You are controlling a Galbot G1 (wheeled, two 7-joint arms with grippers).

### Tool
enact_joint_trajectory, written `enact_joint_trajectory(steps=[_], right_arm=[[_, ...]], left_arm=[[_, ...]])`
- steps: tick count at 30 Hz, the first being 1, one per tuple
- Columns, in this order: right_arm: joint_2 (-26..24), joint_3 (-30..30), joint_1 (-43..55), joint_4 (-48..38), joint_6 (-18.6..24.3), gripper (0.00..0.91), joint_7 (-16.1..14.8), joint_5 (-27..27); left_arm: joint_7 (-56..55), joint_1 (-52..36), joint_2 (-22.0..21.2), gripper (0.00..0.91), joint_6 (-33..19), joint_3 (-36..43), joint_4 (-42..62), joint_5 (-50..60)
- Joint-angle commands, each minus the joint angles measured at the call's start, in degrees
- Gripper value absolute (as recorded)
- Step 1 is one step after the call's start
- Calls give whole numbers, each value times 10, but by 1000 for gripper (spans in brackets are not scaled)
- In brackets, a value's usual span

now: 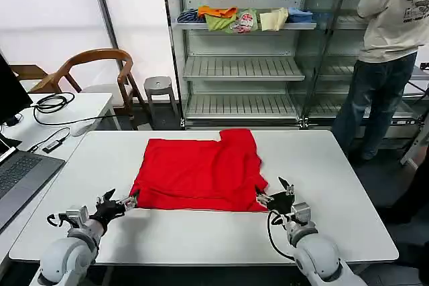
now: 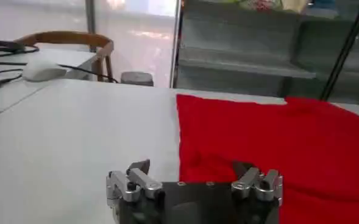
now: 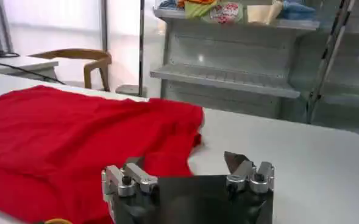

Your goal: Fold and organize the clothes.

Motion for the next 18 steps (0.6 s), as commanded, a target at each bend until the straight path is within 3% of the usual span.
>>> enact_joint_trajectory(steps=[1, 9, 11, 12, 13, 14, 15, 18], right_arm=[[-3, 9, -44, 29, -6, 907, 7, 7], [4, 3, -27, 9, -16, 907, 20, 18], [6, 0, -20, 0, -17, 242, 23, 19], [7, -2, -17, -4, -18, 30, 25, 19], [7, -2, -16, -5, -19, 0, 25, 19], [7, -4, -15, -7, -21, 0, 24, 21], [7, -5, -13, -8, -22, 0, 25, 23], [8, -9, -9, -9, -21, 0, 26, 31]], left_arm=[[-7, 10, -3, 907, 21, 13, -8, 31], [-7, -5, 2, 907, 19, 8, 17, 28], [-7, -7, 2, 907, 19, 11, 20, 29], [-7, -8, 1, 887, 19, 12, 21, 29], [-6, -9, 1, 312, 19, 13, 23, 30], [-5, -11, 0, 111, 19, 14, 26, 31], [-6, -12, -1, 20, 19, 14, 29, 31], [-5, -12, 0, 20, 21, 14, 31, 31]])
